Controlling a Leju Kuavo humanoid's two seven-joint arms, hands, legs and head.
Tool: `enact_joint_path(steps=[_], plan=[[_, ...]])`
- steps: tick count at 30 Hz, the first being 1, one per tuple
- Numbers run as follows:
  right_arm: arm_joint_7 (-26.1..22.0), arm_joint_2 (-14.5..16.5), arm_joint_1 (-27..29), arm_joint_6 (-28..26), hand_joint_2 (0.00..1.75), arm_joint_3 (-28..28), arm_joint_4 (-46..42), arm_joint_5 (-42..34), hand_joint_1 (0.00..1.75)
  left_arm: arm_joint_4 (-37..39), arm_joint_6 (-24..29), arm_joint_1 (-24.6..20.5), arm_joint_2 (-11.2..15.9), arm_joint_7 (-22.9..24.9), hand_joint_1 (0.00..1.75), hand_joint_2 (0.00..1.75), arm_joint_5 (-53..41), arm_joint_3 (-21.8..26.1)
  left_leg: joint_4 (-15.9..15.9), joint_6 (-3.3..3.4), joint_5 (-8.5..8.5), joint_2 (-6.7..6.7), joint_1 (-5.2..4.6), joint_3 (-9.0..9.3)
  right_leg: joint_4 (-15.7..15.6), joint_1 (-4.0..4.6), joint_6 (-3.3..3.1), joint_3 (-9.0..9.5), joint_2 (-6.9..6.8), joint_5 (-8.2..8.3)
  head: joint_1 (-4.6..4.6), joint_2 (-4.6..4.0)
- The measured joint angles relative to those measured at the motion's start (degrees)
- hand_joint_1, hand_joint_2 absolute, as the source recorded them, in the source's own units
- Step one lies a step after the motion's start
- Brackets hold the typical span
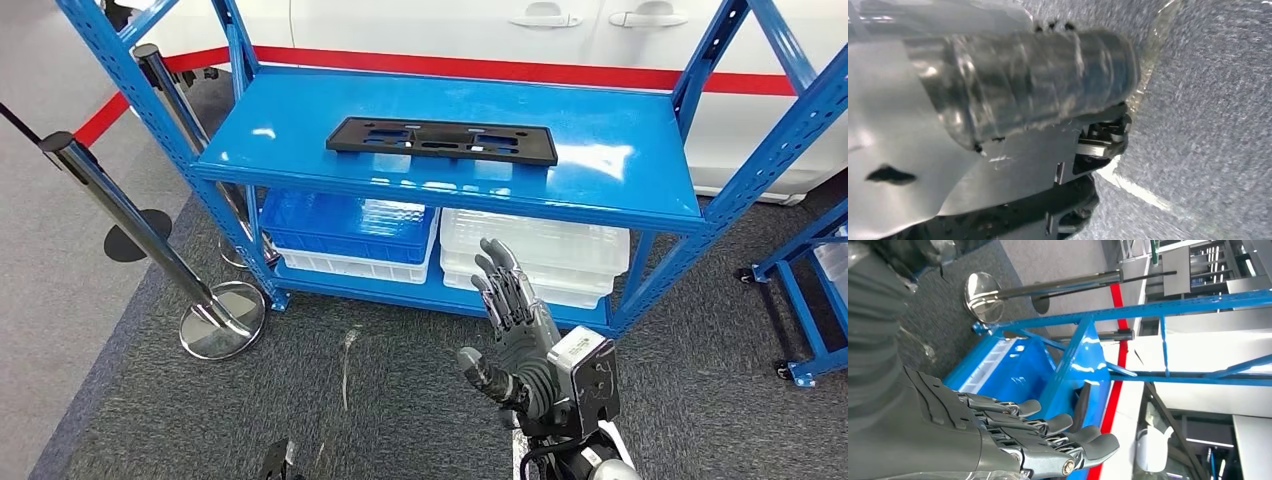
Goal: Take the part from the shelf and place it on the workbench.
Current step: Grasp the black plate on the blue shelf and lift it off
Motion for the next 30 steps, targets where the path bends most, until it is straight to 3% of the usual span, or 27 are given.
enact_joint_path(steps=[1, 3, 6, 8, 11, 13, 14, 16, 18, 22, 24, 27, 28, 29, 30], plan=[[-0.01, 0.03, -0.05, 0.02, 1.75, 0.01, 0.03, 0.03, 0.00, 0.03, 0.00, 0.10, 0.03, 0.02, 0.00, 0.00, 0.01, 0.00, -3.34, 0.30, 2.85, -0.01, -0.07, 0.71, -0.05, 0.03, 0.10, 0.68, 0.05, -0.54, 0.07, 0.00], [0.01, 0.11, -0.19, 0.08, 1.75, 0.10, 0.11, 0.07, 0.00, 0.09, 0.00, 0.22, 0.09, 0.02, 0.00, 0.00, 0.02, -0.01, -7.57, 0.99, 5.29, 0.02, -0.56, 1.40, -0.23, 0.01, 0.56, 1.45, 0.18, -1.32, 0.20, -0.01], [0.04, 0.20, -0.44, 0.16, 1.75, 0.33, 0.19, 0.12, 0.00, 0.15, 0.00, 0.34, 0.13, 0.04, 0.00, 0.00, 0.01, -0.02, -9.03, 2.03, 5.70, 0.02, -0.89, 2.45, 0.15, -0.01, 1.57, 2.11, 0.19, -1.81, 0.12, -0.01], [0.07, 0.25, -0.79, 0.33, 1.75, 0.41, 0.23, 0.40, 0.00, 0.16, -0.01, 0.29, 0.18, 0.04, 0.00, 0.00, -0.21, -0.04, -9.85, 2.59, 5.59, 0.04, -0.67, 3.93, 2.41, -0.04, 1.93, 1.58, 0.10, -2.40, 0.15, 0.00], [0.61, 0.39, -1.87, 0.67, 1.75, 0.80, 0.57, 1.73, 0.00, 0.17, -0.14, -0.12, 0.30, 0.04, 0.00, 0.00, -0.70, -0.24, -10.27, 3.25, 4.85, 0.02, -0.59, 5.34, 11.85, -0.09, 2.30, -4.37, 0.01, -5.44, 0.20, 0.00], [1.29, 0.67, -2.91, 0.79, 1.75, 1.23, 0.98, 3.02, 0.00, 0.17, -0.35, -0.15, 0.30, 0.04, 0.00, 0.00, -0.96, -0.51, -10.26, 3.32, 3.99, -0.02, -0.58, 6.27, 14.94, -0.12, 2.57, -7.96, -0.01, -6.43, 0.19, 0.00], [1.67, 0.92, -3.65, 0.90, 1.75, 1.51, 1.21, 3.73, 0.00, 0.17, -0.45, -0.10, 0.29, 0.04, 0.00, 0.00, -1.02, -0.66, -10.26, 3.24, 3.44, -0.05, -0.55, 6.95, 13.67, -0.15, 2.61, -8.46, -0.05, -5.28, 0.19, 0.00], [2.32, 1.50, -5.37, 1.19, 1.75, 2.19, 1.71, 5.06, 0.00, 0.16, -0.58, 0.01, 0.27, 0.04, 0.00, 0.00, -1.25, -0.88, -10.24, 2.87, 2.18, -0.12, -0.48, 8.32, 7.22, -0.21, 2.48, -7.68, -0.13, 0.26, 0.26, 0.00], [3.11, 2.19, -7.18, 1.52, 1.75, 3.03, 2.43, 6.12, 0.00, 0.16, -0.64, -0.17, 0.26, 0.09, 0.00, 0.00, -1.58, -1.05, -9.95, 2.23, 1.02, -0.24, -0.54, 8.94, 2.05, -0.04, 2.03, -6.85, -0.16, 3.73, 0.31, 0.00], [4.88, 3.77, -11.23, 2.25, 1.75, 4.85, 4.28, 7.12, 0.00, 0.17, -0.66, -0.69, 0.26, 0.84, 0.00, 0.00, -2.49, -1.45, -9.40, 1.04, -0.02, -0.25, -0.64, 9.55, 0.96, -0.03, 0.62, -6.01, -0.01, 3.99, 0.25, 0.00], [5.40, 4.68, -13.64, 2.60, 1.75, 5.67, 5.48, 7.24, 0.00, 0.17, -0.66, -0.98, 0.22, 1.29, 0.00, 0.00, -2.91, -1.80, -5.81, 0.44, -0.94, -0.12, -0.50, 7.63, 0.37, -0.18, 0.08, -4.94, -0.03, 3.69, 0.13, 0.00], [6.12, 5.92, -16.97, 2.72, 1.75, 7.00, 8.29, 7.27, 0.00, 0.17, -0.66, -1.36, -0.02, 1.92, 0.00, 0.00, -3.58, -2.37, 4.19, -0.29, -4.02, -0.02, -0.25, 0.52, -0.13, -0.08, -0.33, -3.65, -0.14, 2.86, 0.04, 0.00], [6.37, 6.34, -18.07, 2.72, 1.75, 7.45, 9.42, 7.33, 0.00, 0.17, -0.65, -1.42, -0.13, 2.10, 0.00, 0.00, -3.82, -2.43, 5.69, -0.38, -4.20, -0.02, -0.20, -1.31, -0.14, -0.03, -0.36, -3.21, -0.08, 2.49, 0.03, 0.00], [6.57, 6.75, -19.21, 2.71, 1.75, 7.85, 10.57, 7.44, 0.00, 0.17, -0.64, -1.53, -0.21, 2.32, 0.00, 0.00, -4.04, -2.56, 5.23, -0.35, -3.16, -0.02, -0.17, -2.26, -0.14, 0.02, -0.38, -2.65, 0.00, 2.06, 0.03, -0.01], [6.80, 7.23, -20.32, 2.69, 1.75, 8.23, 11.80, 7.61, 0.00, 0.17, -0.62, -1.67, -0.25, 2.50, 0.00, 0.00, -4.26, -2.79, 2.76, -0.17, -0.73, -0.03, -0.16, -2.22, -0.14, 0.08, -0.37, -1.97, 0.08, 1.60, 0.03, -0.01]])
